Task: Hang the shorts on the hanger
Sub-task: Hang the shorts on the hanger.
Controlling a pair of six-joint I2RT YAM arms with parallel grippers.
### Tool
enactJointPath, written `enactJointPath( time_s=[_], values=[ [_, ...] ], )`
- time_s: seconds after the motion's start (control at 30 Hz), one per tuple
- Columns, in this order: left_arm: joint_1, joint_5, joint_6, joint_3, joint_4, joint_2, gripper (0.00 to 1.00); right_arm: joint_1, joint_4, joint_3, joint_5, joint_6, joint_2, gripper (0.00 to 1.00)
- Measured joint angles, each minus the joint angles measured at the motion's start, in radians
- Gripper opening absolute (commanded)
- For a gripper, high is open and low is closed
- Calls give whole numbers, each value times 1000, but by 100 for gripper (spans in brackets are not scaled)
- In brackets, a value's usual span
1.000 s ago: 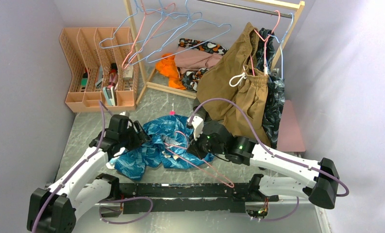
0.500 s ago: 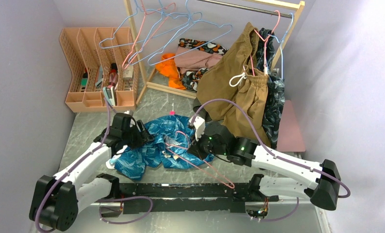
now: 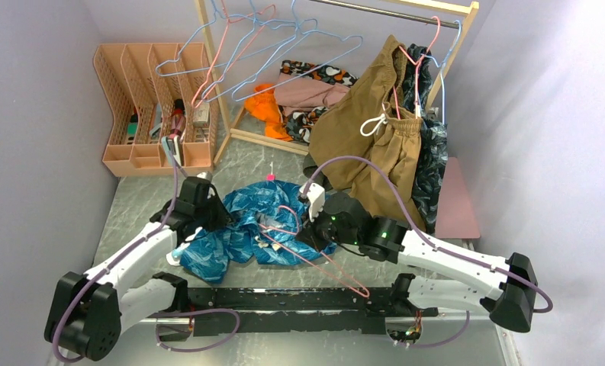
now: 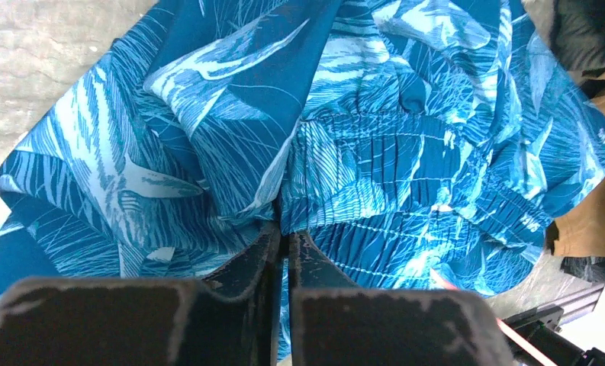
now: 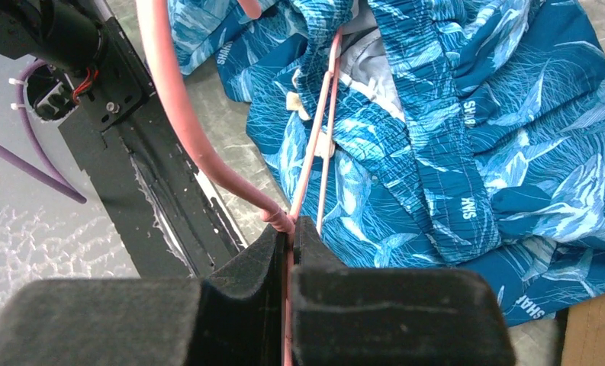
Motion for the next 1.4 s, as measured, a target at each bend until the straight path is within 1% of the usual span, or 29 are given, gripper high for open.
enactJointPath(
  time_s=[0.2,0.4,0.6,0.73,0.93,1.13,1.27,1.37,1.4],
  values=[
    [-3,-66,21,79,-100,-66,7,0,-8,4,14,-1,-15,0],
    [-3,-122,90,233,-229,-145,7,0,-35,44,60,-8,-37,0],
    [-3,-140,170,344,-345,-171,7,1,-33,98,106,-14,-103,0],
    [-4,-139,211,382,-391,-180,7,1,-18,159,98,-31,-100,0],
    [-3,-94,237,430,-413,-159,7,2,61,187,42,-52,-37,0],
    [-3,-23,260,495,-452,-125,7,2,123,188,10,-79,66,0],
    [-3,21,278,546,-462,-98,7,5,164,179,-50,-84,114,0],
    [-3,62,282,560,-460,-76,11,15,217,158,-114,-74,134,0],
    [-4,77,282,560,-460,-67,16,19,235,147,-127,-68,134,0]
  ],
)
